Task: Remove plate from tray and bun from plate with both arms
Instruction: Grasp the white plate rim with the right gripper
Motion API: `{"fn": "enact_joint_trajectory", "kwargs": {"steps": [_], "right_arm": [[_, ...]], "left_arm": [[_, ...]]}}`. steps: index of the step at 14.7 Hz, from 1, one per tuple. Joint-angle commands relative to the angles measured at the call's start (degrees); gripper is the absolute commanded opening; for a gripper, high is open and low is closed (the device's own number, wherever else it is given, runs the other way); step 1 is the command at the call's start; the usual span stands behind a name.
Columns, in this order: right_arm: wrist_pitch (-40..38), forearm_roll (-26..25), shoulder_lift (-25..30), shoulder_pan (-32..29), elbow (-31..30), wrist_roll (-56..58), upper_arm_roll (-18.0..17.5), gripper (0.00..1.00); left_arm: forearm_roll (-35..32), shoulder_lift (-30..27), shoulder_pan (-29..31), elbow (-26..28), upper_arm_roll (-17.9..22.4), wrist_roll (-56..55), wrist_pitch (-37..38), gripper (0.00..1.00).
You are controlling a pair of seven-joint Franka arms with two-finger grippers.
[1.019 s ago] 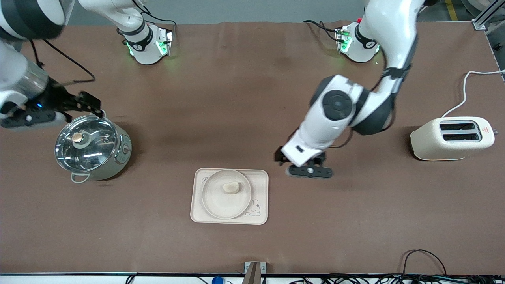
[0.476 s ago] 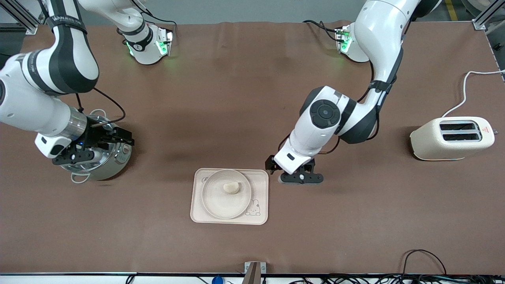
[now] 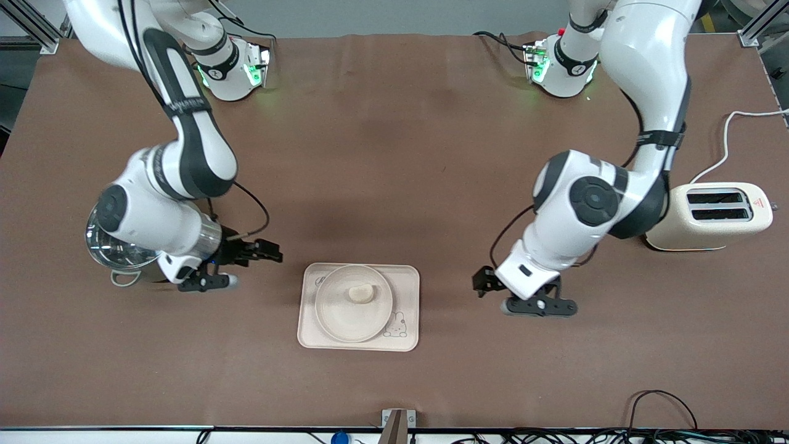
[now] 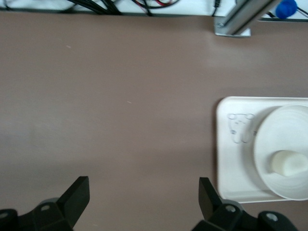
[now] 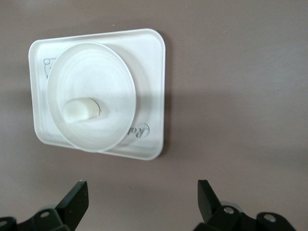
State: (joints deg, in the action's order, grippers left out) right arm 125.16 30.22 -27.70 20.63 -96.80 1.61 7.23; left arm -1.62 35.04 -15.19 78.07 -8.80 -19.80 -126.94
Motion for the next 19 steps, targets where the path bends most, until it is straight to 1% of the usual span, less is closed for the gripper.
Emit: {"fn": "enact_joint_trajectory", "kwargs": {"steps": [1,2,4,5,6,8,10,12,15,17,19], "right_arm": [[0.9,5.5,-5.9,0.7,4.9,-1.4,0.4,0.99],[4.9,6.9,-7.7,1.2,5.2,-1.4,0.4,0.95],[11.6,8.4,-10.5,2.6,5.4,-1.3,0.3,0.93],[13.2,8.4,-11.3,3.7,5.7,-1.3,0.3,0.85],[13.8,8.3,-11.9,4.0,5.9,-1.3,0.4,0.78],[13.6,8.3,-12.9,4.2,7.8,-1.2,0.4,0.74],[13.9,8.1,-15.4,5.6,9.6,-1.3,0.4,0.71],[13.8,8.1,-18.3,5.6,12.5,-1.3,0.4,0.69],[14.0,8.3,-21.6,5.9,15.0,-1.4,0.4,0.66],[13.9,8.3,-22.0,5.9,15.3,-1.4,0.4,0.64],[13.8,8.4,-22.1,5.9,15.6,-1.4,0.4,0.57]], "left_arm": [[-0.3,-0.9,1.2,0.4,-0.4,2.0,1.0,1.0],[-0.3,-0.9,1.5,0.5,-0.4,2.4,1.0,1.0],[-0.3,-0.9,1.5,0.5,-0.4,2.4,1.0,1.0],[-0.3,-0.9,1.7,0.5,-0.4,2.4,1.0,1.0],[-0.3,-0.9,1.9,0.6,-0.4,2.5,1.1,1.0],[-0.3,-0.8,1.9,0.6,-0.4,2.5,1.1,1.0],[-0.3,-0.8,1.9,0.6,-0.4,2.5,1.1,1.0],[-0.3,-0.6,1.9,0.6,-0.4,2.5,1.1,1.0],[-0.3,-0.6,1.9,0.6,-0.4,2.5,1.0,1.0],[-0.3,-0.6,1.9,0.6,-0.4,2.5,1.1,1.0],[-0.5,-0.7,1.9,0.6,-0.4,2.5,1.0,1.0]]}}
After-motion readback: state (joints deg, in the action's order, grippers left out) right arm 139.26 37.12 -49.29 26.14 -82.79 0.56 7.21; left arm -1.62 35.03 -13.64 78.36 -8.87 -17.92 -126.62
